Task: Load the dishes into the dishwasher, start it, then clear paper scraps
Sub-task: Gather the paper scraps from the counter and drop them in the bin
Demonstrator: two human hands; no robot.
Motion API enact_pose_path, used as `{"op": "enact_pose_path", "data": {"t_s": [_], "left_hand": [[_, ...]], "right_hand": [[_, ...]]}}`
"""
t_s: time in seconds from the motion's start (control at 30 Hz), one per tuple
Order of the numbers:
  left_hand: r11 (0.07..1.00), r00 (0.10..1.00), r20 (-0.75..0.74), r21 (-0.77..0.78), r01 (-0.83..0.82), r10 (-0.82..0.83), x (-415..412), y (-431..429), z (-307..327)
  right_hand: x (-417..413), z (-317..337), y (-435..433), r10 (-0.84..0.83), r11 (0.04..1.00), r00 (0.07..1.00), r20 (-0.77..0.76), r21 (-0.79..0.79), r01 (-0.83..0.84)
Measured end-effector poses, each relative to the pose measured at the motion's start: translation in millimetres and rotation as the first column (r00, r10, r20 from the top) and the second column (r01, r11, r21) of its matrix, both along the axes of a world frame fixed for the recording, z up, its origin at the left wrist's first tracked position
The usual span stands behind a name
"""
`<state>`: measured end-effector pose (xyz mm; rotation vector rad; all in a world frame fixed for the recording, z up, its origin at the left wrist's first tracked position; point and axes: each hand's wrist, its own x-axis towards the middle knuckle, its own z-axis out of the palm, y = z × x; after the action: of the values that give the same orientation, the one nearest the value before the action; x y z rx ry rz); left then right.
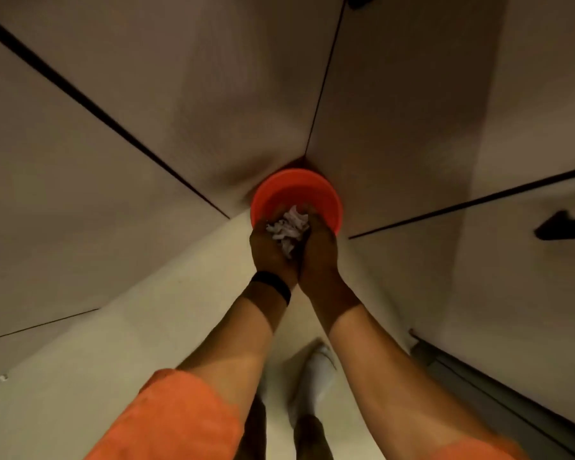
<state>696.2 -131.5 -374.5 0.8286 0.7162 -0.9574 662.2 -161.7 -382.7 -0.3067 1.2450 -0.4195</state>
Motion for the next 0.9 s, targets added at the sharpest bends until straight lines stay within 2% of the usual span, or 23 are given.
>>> {"op": "enact_pose_path", "data": {"t_s": [0.2,0.57,0.7,0.77,0.9], "left_hand": [[0.999,0.998,-0.042,0.036,0.040,-0.039,7,-3,-37],[0.993,0.993,-0.041,0.032,0.114,-0.113,10,1,-29],[0.992,0.994,-0.006,0.069,0.106,-0.106,7,4,2],[0.993,0.996,0.023,0.078,0.087,-0.089,4,7,31],[0.987,0.993,0.056,0.128,0.094,-0.102,0,13,119]], "right_hand": [[-3,-39,0,-0.080,0.996,0.997,0.006,0.045,0.080],[-3,-38,0,-0.113,0.991,0.994,-0.006,0.069,0.113],[-8,-10,2,-0.026,1.000,1.000,-0.003,0.014,0.026],[-12,17,4,0.047,0.997,0.998,-0.031,-0.063,-0.049],[-21,104,5,0.159,0.964,0.980,-0.116,-0.195,-0.179]]}}
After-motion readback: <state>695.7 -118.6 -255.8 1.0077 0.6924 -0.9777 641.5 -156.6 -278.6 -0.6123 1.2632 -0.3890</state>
